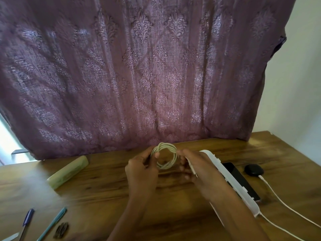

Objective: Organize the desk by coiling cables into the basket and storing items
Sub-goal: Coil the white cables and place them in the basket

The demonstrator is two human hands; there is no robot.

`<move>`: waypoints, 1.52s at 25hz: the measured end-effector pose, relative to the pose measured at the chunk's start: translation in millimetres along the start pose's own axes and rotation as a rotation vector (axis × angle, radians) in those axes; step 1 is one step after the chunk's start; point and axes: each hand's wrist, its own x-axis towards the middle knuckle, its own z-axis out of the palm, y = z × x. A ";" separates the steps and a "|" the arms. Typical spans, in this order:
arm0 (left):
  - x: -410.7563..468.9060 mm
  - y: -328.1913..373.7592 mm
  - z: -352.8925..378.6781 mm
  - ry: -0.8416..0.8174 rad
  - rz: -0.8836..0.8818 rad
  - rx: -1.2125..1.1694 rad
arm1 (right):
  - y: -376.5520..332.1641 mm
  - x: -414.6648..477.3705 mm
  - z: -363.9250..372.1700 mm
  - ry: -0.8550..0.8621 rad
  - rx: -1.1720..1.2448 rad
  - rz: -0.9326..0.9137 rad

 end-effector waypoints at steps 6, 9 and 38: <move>-3.1 -1.1 -2.0 -0.110 -0.282 -0.392 | 1.7 4.5 -15.0 0.190 -0.528 -0.578; -9.5 9.3 -0.4 -0.178 -0.350 -0.507 | 19.9 11.3 -16.4 0.402 -0.597 -0.775; -0.8 3.0 -3.7 -0.221 -0.499 -0.501 | 26.5 5.4 1.7 -0.052 0.139 -0.042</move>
